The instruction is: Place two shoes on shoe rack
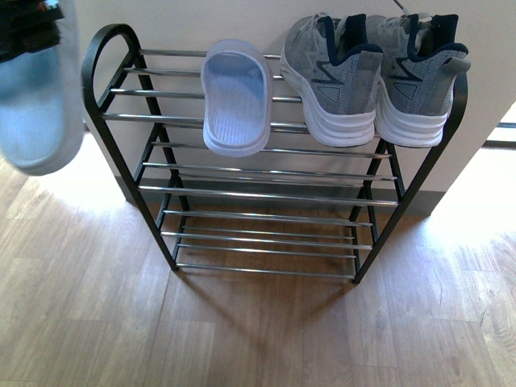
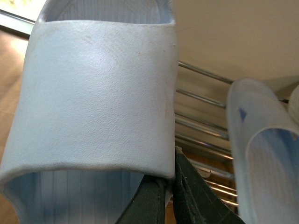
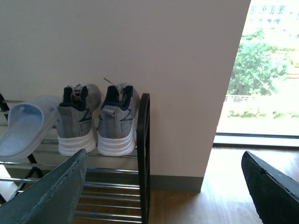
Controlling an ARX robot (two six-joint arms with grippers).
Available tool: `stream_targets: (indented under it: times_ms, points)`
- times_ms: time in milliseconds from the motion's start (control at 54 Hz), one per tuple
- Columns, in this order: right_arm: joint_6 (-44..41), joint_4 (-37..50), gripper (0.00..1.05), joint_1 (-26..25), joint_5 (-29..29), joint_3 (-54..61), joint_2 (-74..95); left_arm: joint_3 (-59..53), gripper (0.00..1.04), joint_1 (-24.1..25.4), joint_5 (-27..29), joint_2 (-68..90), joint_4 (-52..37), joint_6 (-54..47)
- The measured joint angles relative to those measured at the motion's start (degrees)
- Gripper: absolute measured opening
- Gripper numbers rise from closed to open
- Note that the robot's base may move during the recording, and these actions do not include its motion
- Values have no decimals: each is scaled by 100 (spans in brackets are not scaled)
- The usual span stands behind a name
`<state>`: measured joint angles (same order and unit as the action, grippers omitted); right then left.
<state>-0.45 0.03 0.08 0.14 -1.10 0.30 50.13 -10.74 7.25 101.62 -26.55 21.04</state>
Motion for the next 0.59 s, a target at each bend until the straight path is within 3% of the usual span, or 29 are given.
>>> stream_targets:
  times_ms: [111,204,593]
  points:
    - [2,0,96,0,2,0,-2,979,2,-111,-931,903,155,332]
    - [0,0,96,0,0,0,-2,1674,2,-275,-1294,1432,426,369]
    - [2,0,96,0,2,0,-2,3770,2,-258,-1244,2629,1875,-129]
